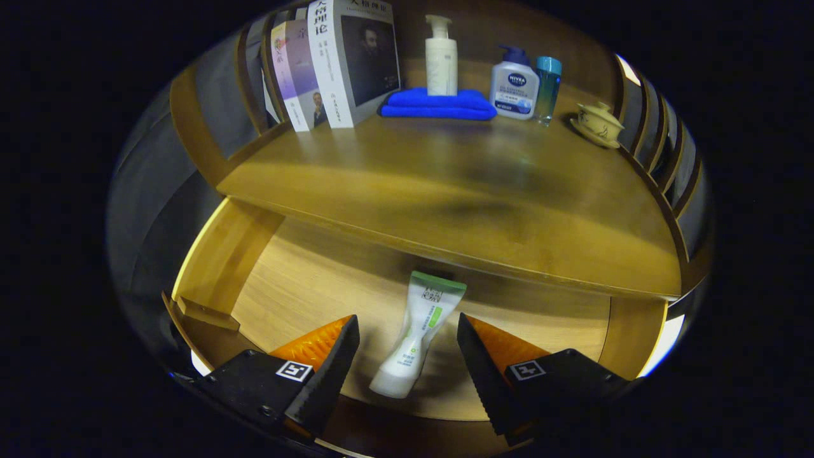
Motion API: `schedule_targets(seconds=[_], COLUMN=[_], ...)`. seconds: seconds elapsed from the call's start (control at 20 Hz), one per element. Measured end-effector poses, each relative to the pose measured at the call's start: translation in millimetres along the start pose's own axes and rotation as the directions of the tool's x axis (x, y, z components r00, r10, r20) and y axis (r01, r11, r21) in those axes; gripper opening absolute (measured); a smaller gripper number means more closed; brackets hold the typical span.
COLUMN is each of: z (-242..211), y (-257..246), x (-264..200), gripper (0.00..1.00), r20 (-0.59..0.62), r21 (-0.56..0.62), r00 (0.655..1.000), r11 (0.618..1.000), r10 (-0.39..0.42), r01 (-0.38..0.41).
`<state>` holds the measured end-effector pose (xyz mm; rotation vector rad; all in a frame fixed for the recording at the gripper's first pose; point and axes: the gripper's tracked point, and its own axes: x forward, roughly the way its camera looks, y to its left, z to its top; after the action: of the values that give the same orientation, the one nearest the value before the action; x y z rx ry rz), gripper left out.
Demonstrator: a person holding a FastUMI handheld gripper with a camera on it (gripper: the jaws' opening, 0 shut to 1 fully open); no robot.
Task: Pull open the drawer, take out the items inside it, and place them on the countertop above the cabinet.
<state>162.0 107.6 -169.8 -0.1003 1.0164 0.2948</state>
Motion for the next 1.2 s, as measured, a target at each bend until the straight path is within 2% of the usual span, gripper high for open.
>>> schedule_targets(seconds=[0.15, 0.45, 0.6, 0.65, 0.7, 0.9, 1.2], z=[-10, -21, -25, -24, -24, -21, -21], y=[0, -4, -4, -3, -5, 7, 24], x=[10, 27, 31, 28, 40, 29, 17], gripper=[0.92, 0.70, 0.53, 0.52, 0.44, 0.11, 0.11], r20=[-0.053, -0.129, -0.148, -0.141, -0.121, -0.092, -0.046], r21=[0.023, 0.052, 0.053, 0.052, 0.036, -0.112, -0.214], r00=[0.999, 0.992, 0.989, 0.990, 0.993, 0.995, 0.996], r11=[1.000, 0.999, 0.999, 0.999, 0.999, 0.993, 0.973], r10=[0.001, -0.006, -0.001, -0.010, -0.004, 0.029, 0.082], r01=[0.000, 0.013, 0.009, 0.017, 0.009, -0.039, -0.090])
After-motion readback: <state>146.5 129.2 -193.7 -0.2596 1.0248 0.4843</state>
